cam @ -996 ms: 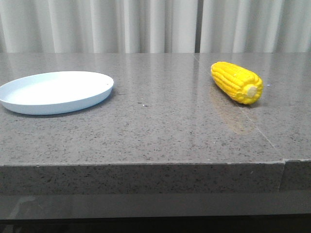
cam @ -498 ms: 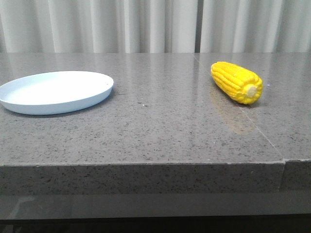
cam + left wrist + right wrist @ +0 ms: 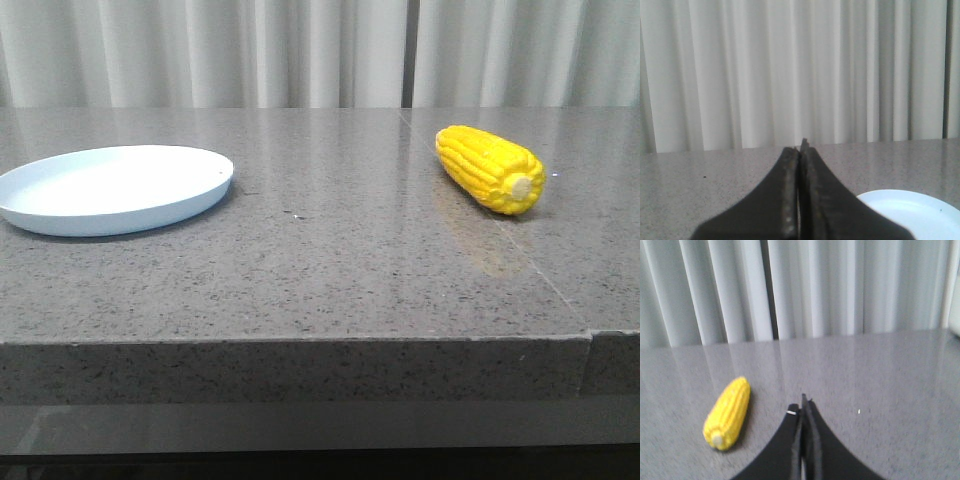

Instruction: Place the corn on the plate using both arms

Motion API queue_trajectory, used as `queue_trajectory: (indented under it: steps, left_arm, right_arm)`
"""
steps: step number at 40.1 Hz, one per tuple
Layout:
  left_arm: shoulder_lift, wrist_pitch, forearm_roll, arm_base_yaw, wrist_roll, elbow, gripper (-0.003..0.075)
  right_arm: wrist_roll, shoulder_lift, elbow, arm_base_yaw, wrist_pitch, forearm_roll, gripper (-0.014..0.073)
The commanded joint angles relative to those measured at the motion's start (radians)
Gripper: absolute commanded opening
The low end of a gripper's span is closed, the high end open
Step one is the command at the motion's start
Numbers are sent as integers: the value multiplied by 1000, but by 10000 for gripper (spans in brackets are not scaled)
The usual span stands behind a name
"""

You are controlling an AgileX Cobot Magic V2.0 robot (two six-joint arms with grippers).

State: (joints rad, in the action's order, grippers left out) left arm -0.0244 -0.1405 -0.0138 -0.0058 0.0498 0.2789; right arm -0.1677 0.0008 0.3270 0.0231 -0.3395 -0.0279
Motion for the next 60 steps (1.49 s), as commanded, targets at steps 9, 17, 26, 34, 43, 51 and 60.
queue_trajectory:
  steps: [9, 17, 26, 34, 43, 51, 60]
  left_arm:
    - [-282, -137, 14, 0, 0, 255, -20]
    - [-292, -136, 7, 0, 0, 257, 209]
    - [-292, -136, 7, 0, 0, 257, 686]
    - [-294, -111, -5, 0, 0, 257, 594]
    - [-486, -199, -95, 0, 0, 318, 585]
    - [-783, -389, -104, 0, 0, 496, 585]
    - [-1022, -427, -109, -80, 0, 644, 585]
  right_arm:
    - [-6, 212, 221, -7, -39, 6, -57]
    - [-6, 214, 221, -7, -26, 6, 194]
    - [-6, 214, 219, -7, -17, 6, 659]
    - [-6, 214, 214, -7, -18, 6, 644]
    - [-6, 214, 214, -7, -18, 6, 644]
    - [-6, 214, 214, -7, -18, 6, 644]
    - [-6, 214, 214, -7, -18, 6, 644]
